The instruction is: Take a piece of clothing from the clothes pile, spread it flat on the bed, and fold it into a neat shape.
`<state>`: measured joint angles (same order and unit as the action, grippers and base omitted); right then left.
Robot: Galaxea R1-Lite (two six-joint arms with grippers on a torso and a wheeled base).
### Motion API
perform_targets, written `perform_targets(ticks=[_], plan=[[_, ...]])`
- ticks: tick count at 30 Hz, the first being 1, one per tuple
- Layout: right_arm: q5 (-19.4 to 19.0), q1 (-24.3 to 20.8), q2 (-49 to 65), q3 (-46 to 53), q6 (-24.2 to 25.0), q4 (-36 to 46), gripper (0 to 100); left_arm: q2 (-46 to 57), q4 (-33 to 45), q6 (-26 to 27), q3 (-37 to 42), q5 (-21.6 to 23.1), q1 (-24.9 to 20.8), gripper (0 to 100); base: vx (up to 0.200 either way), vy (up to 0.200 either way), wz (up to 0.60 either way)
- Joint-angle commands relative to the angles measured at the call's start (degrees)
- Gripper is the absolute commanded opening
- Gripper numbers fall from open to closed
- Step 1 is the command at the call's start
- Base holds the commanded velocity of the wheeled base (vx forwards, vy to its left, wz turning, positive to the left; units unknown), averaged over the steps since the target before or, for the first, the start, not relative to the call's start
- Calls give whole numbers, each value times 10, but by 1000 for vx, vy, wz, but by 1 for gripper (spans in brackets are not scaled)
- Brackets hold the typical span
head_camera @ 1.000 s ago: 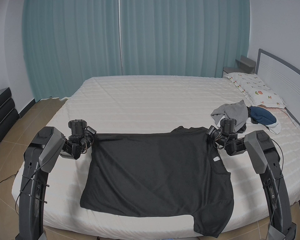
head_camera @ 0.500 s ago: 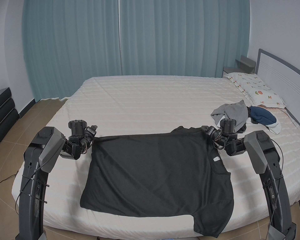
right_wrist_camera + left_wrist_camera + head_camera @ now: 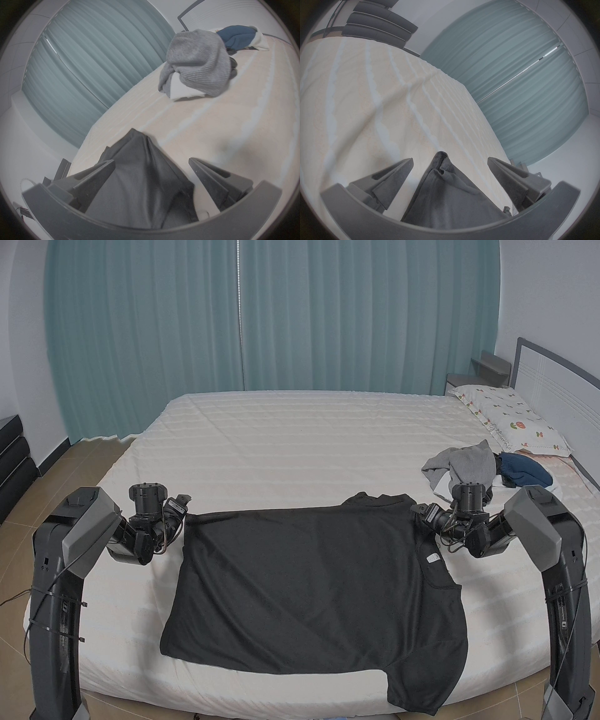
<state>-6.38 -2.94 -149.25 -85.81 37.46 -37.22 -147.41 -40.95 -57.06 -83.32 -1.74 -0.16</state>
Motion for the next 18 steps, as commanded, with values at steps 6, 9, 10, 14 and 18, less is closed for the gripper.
perform_targets(ticks=[6,9,10,14,18], plan=[[-80,16,278,383,32,-68,100,244,-41,-24,243,72,2,100,0,0,0],[-86,8,318,448,53,-68,100,292,-41,-41,313,95,-13,100,0,0,0],[-85,3,326,467,53,-68,100,305,-44,-41,338,102,-16,100,0,0,0],[-88,-10,357,559,75,-117,100,346,-46,-43,429,136,-33,100,0,0,0],[-94,-30,359,648,117,-195,100,376,-46,-43,501,138,-43,100,-100,0,0]])
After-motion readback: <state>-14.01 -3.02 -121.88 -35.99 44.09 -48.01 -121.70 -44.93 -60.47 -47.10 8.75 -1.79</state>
